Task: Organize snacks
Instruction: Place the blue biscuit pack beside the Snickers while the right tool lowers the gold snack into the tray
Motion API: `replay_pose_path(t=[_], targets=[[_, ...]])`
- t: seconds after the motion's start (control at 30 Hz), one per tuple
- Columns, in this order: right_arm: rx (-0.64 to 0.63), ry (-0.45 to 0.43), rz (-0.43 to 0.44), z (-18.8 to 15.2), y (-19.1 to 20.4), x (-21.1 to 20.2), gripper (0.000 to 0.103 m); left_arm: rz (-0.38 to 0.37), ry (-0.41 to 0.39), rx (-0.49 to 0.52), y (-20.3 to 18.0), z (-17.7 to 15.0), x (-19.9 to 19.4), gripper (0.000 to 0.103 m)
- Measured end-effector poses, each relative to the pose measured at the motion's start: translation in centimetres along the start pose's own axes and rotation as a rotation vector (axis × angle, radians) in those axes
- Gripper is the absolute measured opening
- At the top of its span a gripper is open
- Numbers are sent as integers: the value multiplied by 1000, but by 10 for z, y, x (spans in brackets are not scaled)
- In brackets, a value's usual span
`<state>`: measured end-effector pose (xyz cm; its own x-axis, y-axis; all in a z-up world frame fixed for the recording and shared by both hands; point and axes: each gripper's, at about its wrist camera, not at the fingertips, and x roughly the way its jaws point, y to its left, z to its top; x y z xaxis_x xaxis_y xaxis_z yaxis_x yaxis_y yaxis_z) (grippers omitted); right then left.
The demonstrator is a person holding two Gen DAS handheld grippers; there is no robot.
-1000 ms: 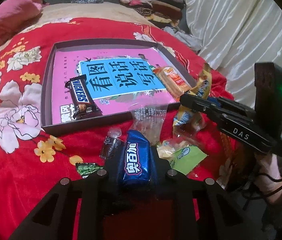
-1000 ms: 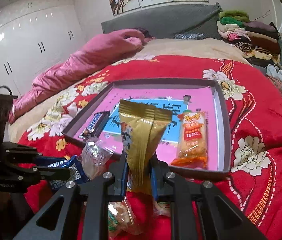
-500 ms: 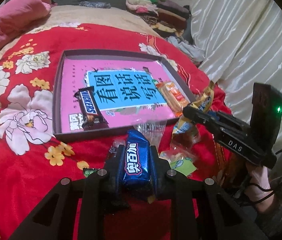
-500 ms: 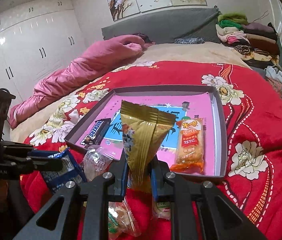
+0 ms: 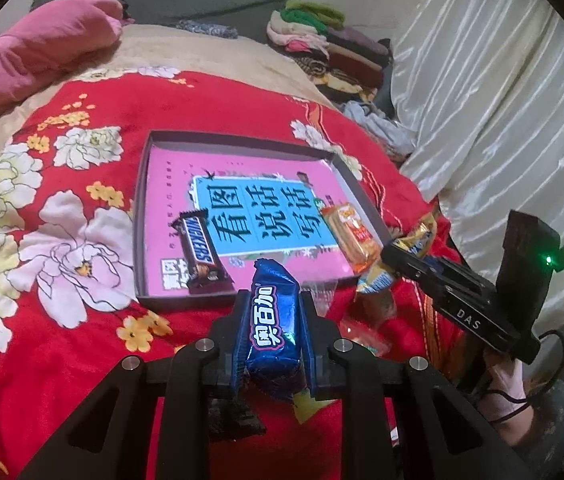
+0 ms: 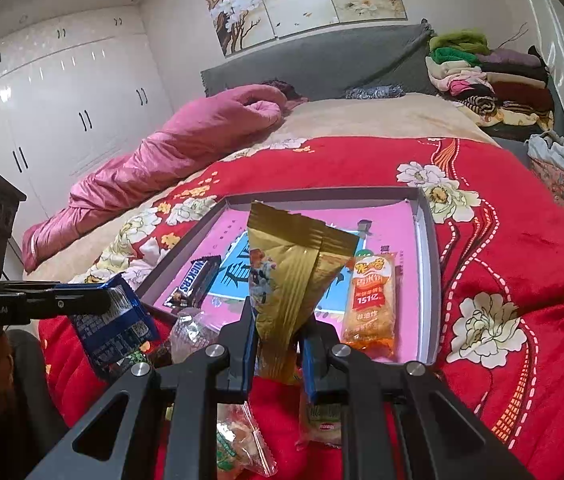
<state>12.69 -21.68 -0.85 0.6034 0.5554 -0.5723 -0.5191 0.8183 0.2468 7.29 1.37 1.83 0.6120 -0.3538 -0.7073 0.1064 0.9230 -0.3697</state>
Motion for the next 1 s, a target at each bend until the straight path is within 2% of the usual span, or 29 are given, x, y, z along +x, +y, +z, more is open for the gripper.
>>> replay_pose_path(t=[0.33, 0.77, 0.87, 1.0], targets=[[44, -57, -5, 8, -11, -10, 19, 45, -59, -27, 10, 13, -4, 23], [83, -91, -22, 14, -23, -13, 19, 119, -166, -115, 38, 38, -1, 23], [94, -102, -26, 15, -25, -14, 19, 164, -178, -98, 40, 42, 5, 23], [116, -109, -32, 16, -30, -14, 19, 186, -176, -110, 48, 44, 15, 23]])
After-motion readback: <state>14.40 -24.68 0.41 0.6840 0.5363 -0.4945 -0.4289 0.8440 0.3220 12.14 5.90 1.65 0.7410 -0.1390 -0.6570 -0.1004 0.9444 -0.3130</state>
